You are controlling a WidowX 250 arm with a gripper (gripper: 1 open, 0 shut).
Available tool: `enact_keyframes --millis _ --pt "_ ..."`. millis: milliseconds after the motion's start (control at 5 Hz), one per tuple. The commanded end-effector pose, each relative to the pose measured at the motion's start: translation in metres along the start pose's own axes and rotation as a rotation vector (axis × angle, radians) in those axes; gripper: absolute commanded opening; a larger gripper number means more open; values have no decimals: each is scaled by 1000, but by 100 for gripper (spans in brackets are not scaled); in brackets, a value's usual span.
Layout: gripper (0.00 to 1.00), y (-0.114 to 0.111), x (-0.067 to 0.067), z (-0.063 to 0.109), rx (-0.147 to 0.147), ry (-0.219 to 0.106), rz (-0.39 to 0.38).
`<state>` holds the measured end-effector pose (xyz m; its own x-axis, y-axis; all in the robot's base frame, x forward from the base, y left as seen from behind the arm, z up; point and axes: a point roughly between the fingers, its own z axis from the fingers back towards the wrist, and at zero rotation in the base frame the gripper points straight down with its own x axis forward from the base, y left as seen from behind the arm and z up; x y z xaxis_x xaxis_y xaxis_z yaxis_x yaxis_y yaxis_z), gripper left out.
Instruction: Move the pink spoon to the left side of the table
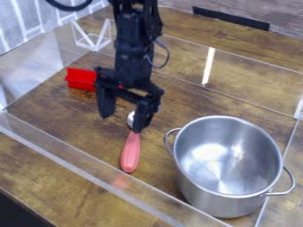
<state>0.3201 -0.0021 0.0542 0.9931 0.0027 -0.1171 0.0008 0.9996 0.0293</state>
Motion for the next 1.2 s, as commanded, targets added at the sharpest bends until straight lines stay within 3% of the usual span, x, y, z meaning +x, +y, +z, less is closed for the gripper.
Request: enact_keyframes --millis 0,400,600,800,1000 --pt "100 -7 3 11 -12 -91 -9" --pt "100 -11 5 -11 -34 -91 -3" --pt "100 -13 5 -11 -43 -91 -2" --pt "0 -14 5 -11 -50 -89 0" --pt "0 -13 5 -10 -52 -89 1"
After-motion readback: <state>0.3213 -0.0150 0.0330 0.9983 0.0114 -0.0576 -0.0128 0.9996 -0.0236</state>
